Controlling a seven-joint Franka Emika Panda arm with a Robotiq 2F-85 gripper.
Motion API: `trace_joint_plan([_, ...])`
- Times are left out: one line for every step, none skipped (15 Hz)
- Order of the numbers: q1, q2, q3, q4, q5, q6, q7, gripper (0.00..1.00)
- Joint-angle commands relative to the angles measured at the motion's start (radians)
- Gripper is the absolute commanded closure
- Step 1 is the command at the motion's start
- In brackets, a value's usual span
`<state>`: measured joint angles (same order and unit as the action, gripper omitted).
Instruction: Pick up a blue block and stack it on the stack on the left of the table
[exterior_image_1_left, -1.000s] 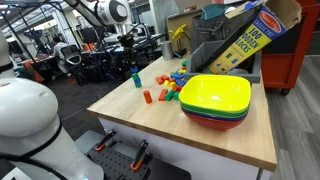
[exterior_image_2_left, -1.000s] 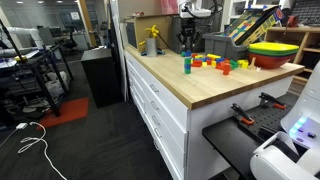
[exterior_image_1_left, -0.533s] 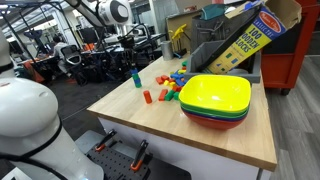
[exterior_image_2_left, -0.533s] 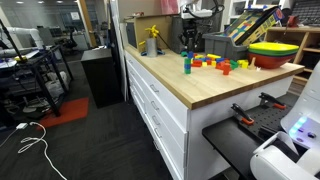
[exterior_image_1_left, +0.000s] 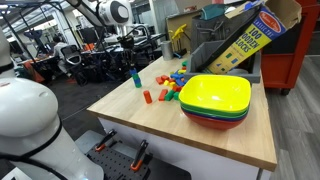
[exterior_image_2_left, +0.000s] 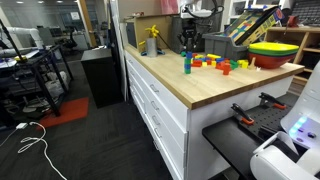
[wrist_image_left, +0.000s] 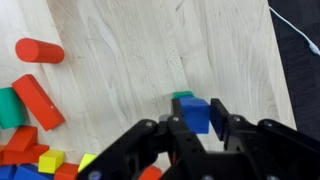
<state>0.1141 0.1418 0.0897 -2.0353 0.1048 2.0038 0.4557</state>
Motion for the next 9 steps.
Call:
trace_joint_plan([-0.003, 0.005, -0.004, 0.031, 0.038, -0.040, -0.021, 0.92])
trace_joint_plan([-0.003, 0.005, -0.004, 0.031, 0.041, -0.039, -0.021, 0.92])
trace_joint_plan([-0.003, 0.007, -0.004, 0.032, 0.043, -0.039, -0.020, 0.92])
trace_joint_plan([-0.003, 0.009, -0.005, 0.031, 0.046, -0.038, -0.021, 0.92])
trace_joint_plan([-0.004, 0.011, -0.005, 0.031, 0.047, -0.037, -0.022, 0.92])
trace_joint_plan([-0.004, 0.013, -0.006, 0.030, 0.045, -0.034, -0.021, 0.92])
trace_joint_plan([-0.004, 0.016, -0.006, 0.029, 0.043, -0.031, -0.021, 0.92])
trace_joint_plan([-0.004, 0.017, -0.007, 0.029, 0.042, -0.029, -0.022, 0.92])
trace_joint_plan([-0.004, 0.019, -0.007, 0.029, 0.043, -0.028, -0.023, 0.92])
